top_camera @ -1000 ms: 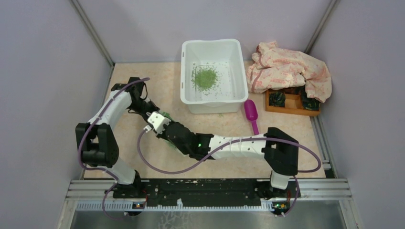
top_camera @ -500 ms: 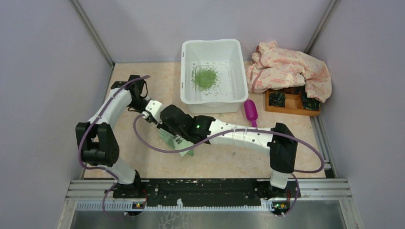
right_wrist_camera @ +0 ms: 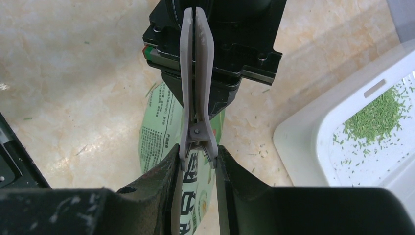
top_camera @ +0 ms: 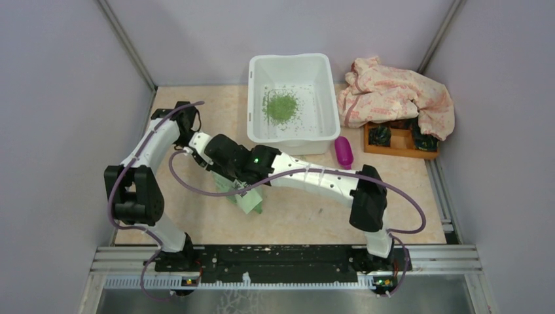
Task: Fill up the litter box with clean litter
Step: Clamp the cat litter bag at the center of the board.
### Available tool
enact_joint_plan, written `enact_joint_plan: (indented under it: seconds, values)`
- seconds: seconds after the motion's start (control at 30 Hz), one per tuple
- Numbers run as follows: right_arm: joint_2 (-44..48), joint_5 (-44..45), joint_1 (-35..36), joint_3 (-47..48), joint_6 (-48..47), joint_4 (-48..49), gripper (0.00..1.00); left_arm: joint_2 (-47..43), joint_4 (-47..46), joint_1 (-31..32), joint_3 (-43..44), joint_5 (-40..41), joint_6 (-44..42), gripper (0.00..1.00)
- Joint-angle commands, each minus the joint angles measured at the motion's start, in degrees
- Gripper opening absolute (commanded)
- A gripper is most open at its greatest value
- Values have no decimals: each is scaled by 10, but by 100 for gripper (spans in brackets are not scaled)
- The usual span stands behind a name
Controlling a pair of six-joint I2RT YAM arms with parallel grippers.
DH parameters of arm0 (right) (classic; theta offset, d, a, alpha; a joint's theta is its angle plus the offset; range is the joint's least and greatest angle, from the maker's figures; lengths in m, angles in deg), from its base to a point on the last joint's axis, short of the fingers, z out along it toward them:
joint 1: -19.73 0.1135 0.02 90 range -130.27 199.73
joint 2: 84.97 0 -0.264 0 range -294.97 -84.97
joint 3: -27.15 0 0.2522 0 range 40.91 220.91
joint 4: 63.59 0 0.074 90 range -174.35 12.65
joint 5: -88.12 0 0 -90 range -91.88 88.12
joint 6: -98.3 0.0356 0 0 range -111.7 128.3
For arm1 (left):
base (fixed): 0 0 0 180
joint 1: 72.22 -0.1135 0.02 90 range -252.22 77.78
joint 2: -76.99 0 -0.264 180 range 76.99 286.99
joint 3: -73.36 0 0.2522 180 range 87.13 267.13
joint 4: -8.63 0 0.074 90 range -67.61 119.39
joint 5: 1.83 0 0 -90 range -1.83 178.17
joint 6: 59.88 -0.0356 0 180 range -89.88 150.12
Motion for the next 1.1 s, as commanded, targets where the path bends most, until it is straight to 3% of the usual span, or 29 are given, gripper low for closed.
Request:
enact_joint_plan:
  seconds: [0.0, 0.03, 0.13, 0.37, 0.57, 0.73, 1.07]
  values:
    - [-31, -11, -5, 28, 20, -77, 0, -6, 24, -3, 34, -44, -3, 0]
    - [-31, -10, -5, 24, 22, -76, 1, -5, 24, -3, 36, -44, -3, 0]
    - [-17, -10, -5, -2, 27, -55, 27, -3, 24, -3, 37, -45, -3, 0]
    - [50, 8, -12, -97, 49, 49, 57, 2, 22, -4, 40, -44, -3, 0]
    - [96, 20, -26, -185, 99, 118, 59, 6, 21, -5, 45, -45, -4, 0]
    - [136, 22, -39, -245, 120, 157, 56, 11, 26, -6, 55, -43, -5, 0]
    - [218, -132, -79, -363, 145, 243, 55, 15, 29, -6, 59, -42, -9, 0]
